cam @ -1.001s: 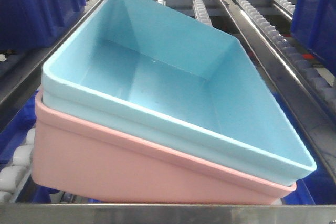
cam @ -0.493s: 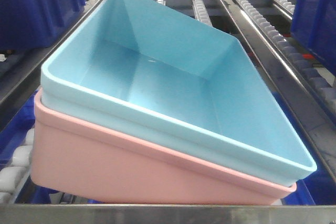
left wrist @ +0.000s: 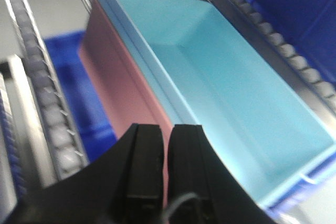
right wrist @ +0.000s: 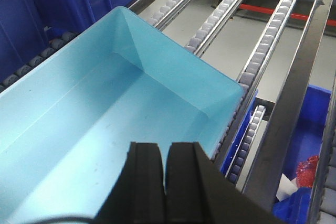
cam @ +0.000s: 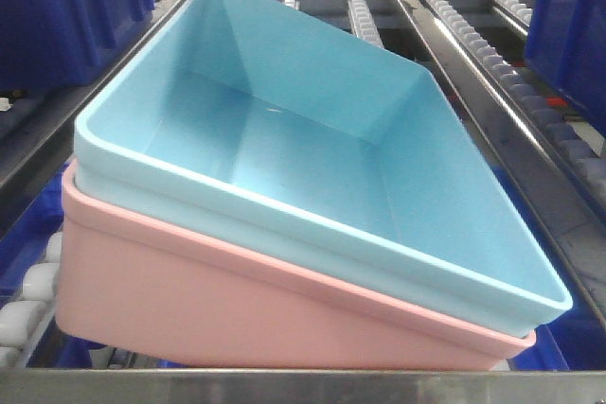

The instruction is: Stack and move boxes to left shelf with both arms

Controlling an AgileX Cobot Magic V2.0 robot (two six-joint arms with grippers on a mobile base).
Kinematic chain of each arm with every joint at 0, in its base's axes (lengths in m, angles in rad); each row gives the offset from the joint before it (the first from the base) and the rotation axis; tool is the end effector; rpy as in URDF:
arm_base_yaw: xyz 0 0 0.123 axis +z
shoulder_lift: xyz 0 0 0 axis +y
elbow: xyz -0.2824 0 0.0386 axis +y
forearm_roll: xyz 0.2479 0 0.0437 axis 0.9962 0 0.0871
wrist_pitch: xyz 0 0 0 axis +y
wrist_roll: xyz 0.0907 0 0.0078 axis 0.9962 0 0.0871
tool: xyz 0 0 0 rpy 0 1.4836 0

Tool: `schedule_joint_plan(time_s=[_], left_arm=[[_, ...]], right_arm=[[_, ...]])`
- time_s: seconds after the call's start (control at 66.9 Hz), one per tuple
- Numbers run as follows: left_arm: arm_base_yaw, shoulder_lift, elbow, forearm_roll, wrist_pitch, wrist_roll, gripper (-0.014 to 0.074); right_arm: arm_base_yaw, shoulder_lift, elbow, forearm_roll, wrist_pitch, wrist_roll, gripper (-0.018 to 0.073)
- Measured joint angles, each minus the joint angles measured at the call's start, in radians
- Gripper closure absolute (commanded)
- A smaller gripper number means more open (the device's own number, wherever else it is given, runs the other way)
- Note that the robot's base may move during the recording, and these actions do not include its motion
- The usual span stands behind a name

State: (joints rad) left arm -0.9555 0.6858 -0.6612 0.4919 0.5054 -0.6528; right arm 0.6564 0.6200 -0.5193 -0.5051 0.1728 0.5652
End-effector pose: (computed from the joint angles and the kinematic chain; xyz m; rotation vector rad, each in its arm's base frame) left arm 0.0959 -0.0996 0.3354 0.5753 1.9058 -0.5417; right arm 0.1101 0.0752 0.3220 -0.4513 1.6984 0.4576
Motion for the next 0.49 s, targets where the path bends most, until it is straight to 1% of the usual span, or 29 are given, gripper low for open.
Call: schedule_joint_plan(time_s=[0.03,0.06,0.105,0.149,0.179,0.209,0.299,0.433,0.493], left_arm=[[0.000,-0.005,0.000,-0.051,0.000,0.039,0.0586],[0.000,-0.012,0.002,-0.126,0.000,0.110,0.0586],[0.000,-0.025,0.010,-0.250,-0.002,0.246,0.0586],[0.000,-0.044,0.027,-0.346,-0.015,0.367,0.0586],[0.000,-0.057,0.044,-0.387,-0.032,0.423,0.0586],[0.000,-0.074,0.066,-0.412,-0.056,0.464,0.0586],[0.000,-0.140,0.166,-0.444,-0.149,0.517,0.0586],[0.000,-0.270,0.340,-0.453,-0.279,0.531,0.0586],[0.000,-0.339,0.415,-0.453,-0.310,0.532,0.0586]], right_arm=[[0.000,0.000,0.000,0.000,0.000,0.000,0.0503],[0.000,0.000,0.000,-0.002,0.000,0.000,0.0503],[0.000,0.000,0.000,-0.002,0.000,0.000,0.0503],[0.000,0.000,0.000,-0.002,0.000,0.000,0.0503],[0.000,0.000,0.000,-0.002,0.000,0.000,0.0503],[0.000,0.000,0.000,-0.002,0.000,0.000,0.0503],[0.000,0.000,0.000,-0.002,0.000,0.001,0.0503],[0.000,0.000,0.000,-0.002,0.000,0.001,0.0503],[0.000,0.000,0.000,-0.002,0.000,0.001,0.0503]])
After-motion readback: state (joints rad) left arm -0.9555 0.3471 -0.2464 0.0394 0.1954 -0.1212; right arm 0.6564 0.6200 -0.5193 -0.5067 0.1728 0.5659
